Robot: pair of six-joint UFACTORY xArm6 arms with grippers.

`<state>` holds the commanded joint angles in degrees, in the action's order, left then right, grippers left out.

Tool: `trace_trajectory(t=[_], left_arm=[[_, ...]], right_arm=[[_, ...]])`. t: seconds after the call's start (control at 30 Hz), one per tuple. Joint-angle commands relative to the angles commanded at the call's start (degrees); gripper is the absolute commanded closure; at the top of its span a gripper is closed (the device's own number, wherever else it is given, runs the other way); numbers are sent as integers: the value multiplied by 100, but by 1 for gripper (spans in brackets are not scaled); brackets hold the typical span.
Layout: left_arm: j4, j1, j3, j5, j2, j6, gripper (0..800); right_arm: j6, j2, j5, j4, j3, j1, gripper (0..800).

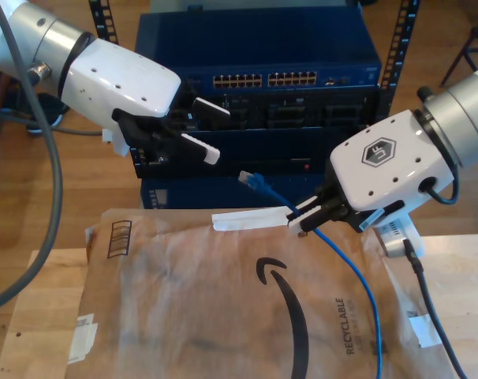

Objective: Grab the cable and plug it in

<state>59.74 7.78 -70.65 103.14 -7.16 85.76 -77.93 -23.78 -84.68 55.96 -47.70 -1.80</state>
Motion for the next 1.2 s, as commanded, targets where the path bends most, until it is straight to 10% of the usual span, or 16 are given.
trace_trajectory(t=[0.3,0.6,1.2], left_arm=[[-9,-62,255,0,-9,-53,30],[26,-79,343,79,-9,-44,262],[325,-79,457,264,9,-158,345]], right_arm=[[0,88,325,35,-123,-53,797],[9,202,492,185,-149,-114,796],[18,325,527,255,-149,-158,796]])
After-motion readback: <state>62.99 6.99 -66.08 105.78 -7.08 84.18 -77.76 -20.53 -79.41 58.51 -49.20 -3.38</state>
